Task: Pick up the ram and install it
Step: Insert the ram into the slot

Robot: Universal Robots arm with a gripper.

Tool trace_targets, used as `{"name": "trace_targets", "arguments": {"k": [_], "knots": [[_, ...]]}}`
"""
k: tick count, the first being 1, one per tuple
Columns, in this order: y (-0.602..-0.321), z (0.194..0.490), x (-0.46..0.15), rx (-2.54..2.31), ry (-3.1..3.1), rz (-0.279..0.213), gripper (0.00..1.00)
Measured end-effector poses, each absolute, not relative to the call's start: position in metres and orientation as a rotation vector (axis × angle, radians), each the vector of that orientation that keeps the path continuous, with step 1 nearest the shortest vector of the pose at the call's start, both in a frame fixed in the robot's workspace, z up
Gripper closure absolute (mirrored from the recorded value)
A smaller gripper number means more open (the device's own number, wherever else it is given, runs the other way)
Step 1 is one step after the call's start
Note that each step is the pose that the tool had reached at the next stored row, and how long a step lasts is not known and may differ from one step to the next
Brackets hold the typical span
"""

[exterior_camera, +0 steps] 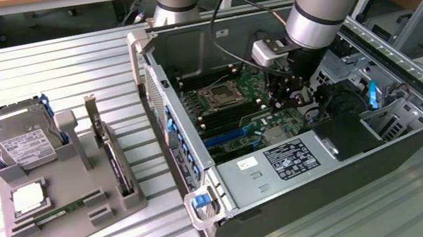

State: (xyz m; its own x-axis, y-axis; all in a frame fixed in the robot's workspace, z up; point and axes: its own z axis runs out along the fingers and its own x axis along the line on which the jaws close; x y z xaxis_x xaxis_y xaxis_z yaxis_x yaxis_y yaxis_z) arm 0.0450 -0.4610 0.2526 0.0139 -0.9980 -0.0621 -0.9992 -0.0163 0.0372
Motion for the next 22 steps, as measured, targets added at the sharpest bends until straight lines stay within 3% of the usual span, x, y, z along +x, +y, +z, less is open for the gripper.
{"name": "trace_targets", "arguments": {"k": [22], "knots": [[-0.458, 0.233, 0.045, -2.225, 2.191, 0.11, 0.88]]}}
